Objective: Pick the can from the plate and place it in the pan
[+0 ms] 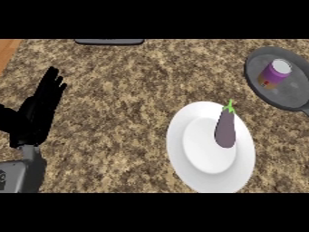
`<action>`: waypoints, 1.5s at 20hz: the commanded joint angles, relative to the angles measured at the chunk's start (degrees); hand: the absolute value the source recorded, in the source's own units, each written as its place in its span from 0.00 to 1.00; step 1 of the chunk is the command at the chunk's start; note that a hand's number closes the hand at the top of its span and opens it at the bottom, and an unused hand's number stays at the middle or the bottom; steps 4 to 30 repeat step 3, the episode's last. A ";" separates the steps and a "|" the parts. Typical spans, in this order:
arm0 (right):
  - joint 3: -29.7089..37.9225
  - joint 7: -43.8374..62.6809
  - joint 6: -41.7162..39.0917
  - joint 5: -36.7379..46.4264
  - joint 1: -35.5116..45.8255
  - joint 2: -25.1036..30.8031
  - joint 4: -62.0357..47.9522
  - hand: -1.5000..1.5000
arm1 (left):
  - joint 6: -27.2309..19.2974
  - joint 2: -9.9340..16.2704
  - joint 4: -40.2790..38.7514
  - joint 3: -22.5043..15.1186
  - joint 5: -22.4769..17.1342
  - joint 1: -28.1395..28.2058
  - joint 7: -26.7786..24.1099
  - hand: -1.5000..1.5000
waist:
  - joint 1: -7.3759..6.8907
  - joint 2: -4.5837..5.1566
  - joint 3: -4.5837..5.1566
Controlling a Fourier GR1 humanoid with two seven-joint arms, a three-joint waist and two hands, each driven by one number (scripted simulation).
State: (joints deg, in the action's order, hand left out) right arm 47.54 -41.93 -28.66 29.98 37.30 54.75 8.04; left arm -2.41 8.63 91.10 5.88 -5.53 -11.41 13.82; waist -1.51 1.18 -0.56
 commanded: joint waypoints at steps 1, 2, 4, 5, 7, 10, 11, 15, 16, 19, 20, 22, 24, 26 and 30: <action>0.17 -6.26 -8.43 -0.90 -2.94 1.76 0.69 0.00 | 0.97 0.31 -1.26 0.28 0.11 1.41 -2.35 0.50 | -0.18 -0.06 0.07; -0.33 -6.56 -4.99 -0.67 -1.67 -1.09 1.69 0.00 | 0.53 0.30 -2.23 1.09 -0.84 -1.15 -0.77 0.50 | -0.50 0.08 0.05; -0.67 -7.52 -5.86 -0.52 -3.88 -1.32 1.24 0.00 | -0.07 -0.44 0.56 -0.55 0.35 1.01 -0.18 0.50 | -0.64 -0.15 0.00; -0.67 -7.52 -5.86 -0.52 -3.88 -1.32 1.24 0.00 | -0.07 -0.44 0.56 -0.55 0.35 1.01 -0.18 0.50 | -0.64 -0.15 0.00; -0.67 -7.52 -5.86 -0.52 -3.88 -1.32 1.24 0.00 | -0.07 -0.44 0.56 -0.55 0.35 1.01 -0.18 0.50 | -0.64 -0.15 0.00; -0.67 -7.52 -5.86 -0.52 -3.88 -1.32 1.24 0.00 | -0.07 -0.44 0.56 -0.55 0.35 1.01 -0.18 0.50 | -0.64 -0.15 0.00; -0.67 -7.52 -5.86 -0.52 -3.88 -1.32 1.24 0.00 | -0.07 -0.44 0.56 -0.55 0.35 1.01 -0.18 0.50 | -0.64 -0.15 0.00; -0.67 -7.52 -5.86 -0.52 -3.88 -1.32 1.24 0.00 | -0.07 -0.44 0.56 -0.55 0.35 1.01 -0.18 0.50 | -0.64 -0.15 0.00; -0.67 -7.52 -5.86 -0.52 -3.88 -1.32 1.24 0.00 | -0.07 -0.44 0.56 -0.55 0.35 1.01 -0.18 0.50 | -0.64 -0.15 0.00; -0.67 -7.52 -5.86 -0.52 -3.88 -1.32 1.24 0.00 | -0.07 -0.44 0.56 -0.55 0.35 1.01 -0.18 0.50 | -0.64 -0.15 0.00; -0.67 -7.52 -5.86 -0.52 -3.88 -1.32 1.24 0.00 | -0.07 -0.44 0.56 -0.55 0.35 1.01 -0.18 0.50 | -0.64 -0.15 0.00; -0.67 -7.52 -5.86 -0.52 -3.88 -1.32 1.24 0.00 | -0.07 -0.44 0.56 -0.55 0.35 1.01 -0.18 0.50 | -0.64 -0.15 0.00; -0.67 -7.52 -5.86 -0.52 -3.88 -1.32 1.24 0.00 | -0.07 -0.44 0.56 -0.55 0.35 1.01 -0.18 0.50 | -0.64 -0.15 0.00; -0.67 -7.52 -5.86 -0.52 -3.88 -1.32 1.24 0.00 | -0.07 -0.44 0.56 -0.55 0.35 1.01 -0.18 0.50 | -0.64 -0.15 0.00; -0.67 -7.52 -5.86 -0.52 -3.88 -1.32 1.24 0.00 | -0.07 -0.44 0.56 -0.55 0.35 1.01 -0.18 0.50 | -0.64 -0.15 0.00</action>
